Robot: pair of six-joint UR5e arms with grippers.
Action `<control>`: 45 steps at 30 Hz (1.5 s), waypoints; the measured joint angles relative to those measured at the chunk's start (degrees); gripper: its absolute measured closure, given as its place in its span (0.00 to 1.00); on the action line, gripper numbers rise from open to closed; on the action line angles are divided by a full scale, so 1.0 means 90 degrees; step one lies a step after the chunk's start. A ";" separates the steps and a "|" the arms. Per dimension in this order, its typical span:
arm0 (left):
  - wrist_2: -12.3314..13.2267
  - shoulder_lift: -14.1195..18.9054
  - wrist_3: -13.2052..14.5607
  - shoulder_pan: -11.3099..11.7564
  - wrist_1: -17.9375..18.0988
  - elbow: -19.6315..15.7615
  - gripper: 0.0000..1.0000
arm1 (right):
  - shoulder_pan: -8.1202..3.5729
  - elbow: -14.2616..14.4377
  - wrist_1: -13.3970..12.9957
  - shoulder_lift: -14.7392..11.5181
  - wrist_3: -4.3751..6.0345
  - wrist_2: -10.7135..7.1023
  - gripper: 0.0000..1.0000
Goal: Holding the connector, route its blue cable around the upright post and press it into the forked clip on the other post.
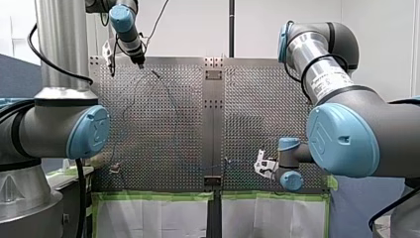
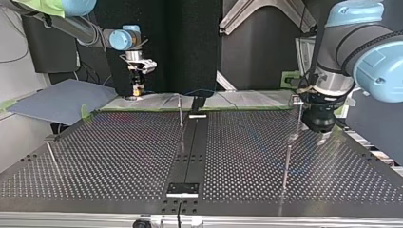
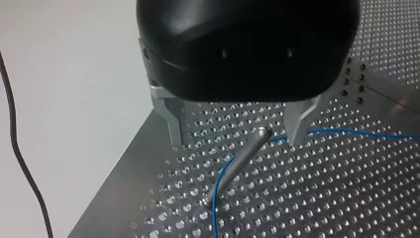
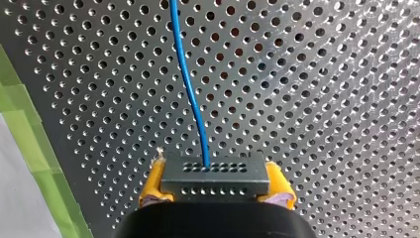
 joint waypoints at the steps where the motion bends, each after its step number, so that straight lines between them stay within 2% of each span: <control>1: -0.0007 0.0000 0.0004 -0.0001 -0.0003 -0.0003 0.00 | 0.0002 0.0000 -0.0001 0.0000 0.0000 0.0000 1.00; 17: -0.0051 0.0003 0.0110 -0.0023 0.0079 -0.0003 0.00 | 0.0024 -0.0001 0.0003 -0.0001 0.0003 0.0000 1.00; 24: -0.0229 0.0013 0.0422 -0.0065 0.0320 -0.0007 0.00 | 0.0035 -0.0001 -0.0011 0.0000 0.0008 0.0000 1.00; 32: -0.0215 0.0213 0.0844 -0.0249 0.0736 -0.0138 0.00 | 0.0051 -0.0001 -0.0013 0.0000 0.0009 0.0000 1.00; 37: -0.0231 0.0391 0.1158 -0.0407 0.1053 -0.0415 0.00 | 0.0057 -0.0001 -0.0014 0.0000 0.0009 0.0000 1.00; 45: -0.0237 0.0408 0.1647 -0.0613 0.1538 -0.0899 0.00 | 0.0058 0.0000 -0.0014 0.0000 0.0009 0.0000 1.00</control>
